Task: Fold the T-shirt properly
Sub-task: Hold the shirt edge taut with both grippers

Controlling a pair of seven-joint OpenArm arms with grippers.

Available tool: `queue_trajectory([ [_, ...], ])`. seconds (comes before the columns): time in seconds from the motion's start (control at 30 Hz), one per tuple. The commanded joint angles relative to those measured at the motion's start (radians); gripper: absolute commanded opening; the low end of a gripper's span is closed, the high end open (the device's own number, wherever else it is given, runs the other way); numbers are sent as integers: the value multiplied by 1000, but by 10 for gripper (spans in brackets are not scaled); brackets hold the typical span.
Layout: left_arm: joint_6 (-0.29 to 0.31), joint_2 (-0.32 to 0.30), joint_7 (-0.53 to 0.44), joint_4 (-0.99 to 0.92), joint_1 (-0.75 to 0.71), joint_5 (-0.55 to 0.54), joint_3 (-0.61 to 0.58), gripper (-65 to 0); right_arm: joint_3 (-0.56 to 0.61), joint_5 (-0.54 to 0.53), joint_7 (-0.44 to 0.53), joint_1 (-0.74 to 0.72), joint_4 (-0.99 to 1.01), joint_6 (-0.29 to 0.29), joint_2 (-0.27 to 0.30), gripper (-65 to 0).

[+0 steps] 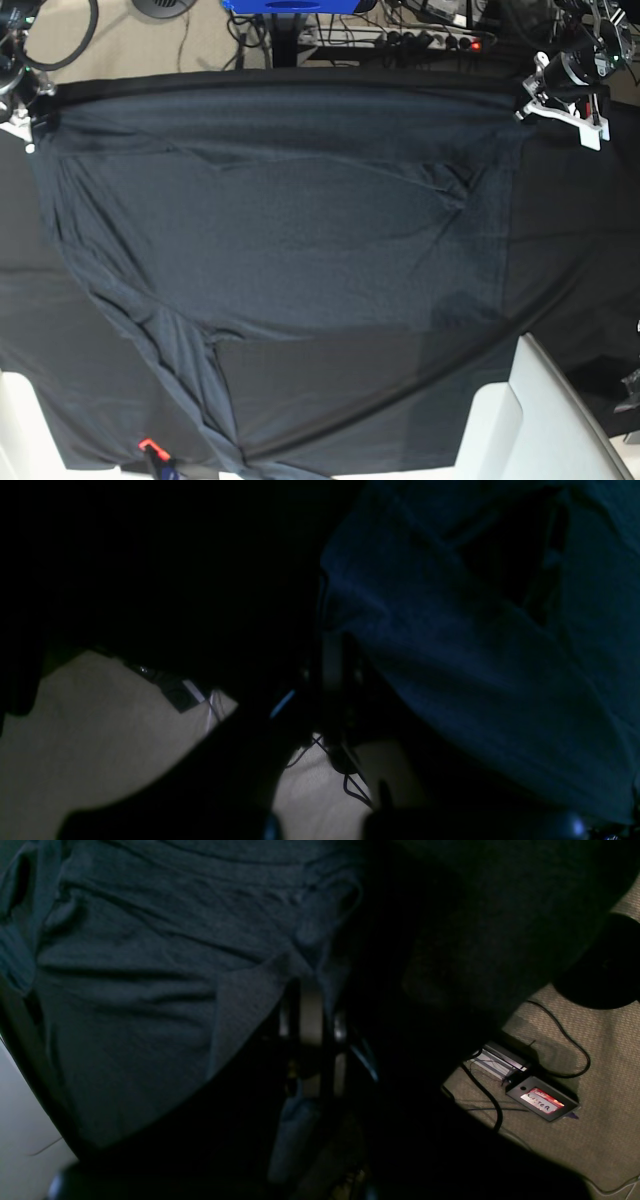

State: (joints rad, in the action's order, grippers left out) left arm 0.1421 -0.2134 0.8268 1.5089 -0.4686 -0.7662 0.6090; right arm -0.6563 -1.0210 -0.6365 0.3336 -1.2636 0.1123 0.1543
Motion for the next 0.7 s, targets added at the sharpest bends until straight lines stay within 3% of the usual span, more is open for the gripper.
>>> queue_trajectory([
  [0.0,1,-16,-19,14,-5,0,7,-650,-6,8,8,11,-12,8,17,-644],
  [0.07,1,-14,-19,14,-5,0,9,-555,-6,8,8,11,-12,8,17,-594],
  [0.13,1,-13,-19,12,-3,0,9,-461,-7,8,10,11,-12,8,17,-501],
  [0.23,0,-13,-19,12,-2,0,12,-354,-13,8,13,11,-12,7,17,-404],
  [0.37,-2,-14,-19,12,-2,0,15,-204,-16,8,14,11,-14,7,4,-384],
  [0.5,-2,-16,-19,11,-2,24,16,-71,-16,8,13,12,-14,7,4,-324],
  [0.67,-2,-7,-22,11,11,119,16,-7,-16,8,16,26,-14,7,4,-273],
])
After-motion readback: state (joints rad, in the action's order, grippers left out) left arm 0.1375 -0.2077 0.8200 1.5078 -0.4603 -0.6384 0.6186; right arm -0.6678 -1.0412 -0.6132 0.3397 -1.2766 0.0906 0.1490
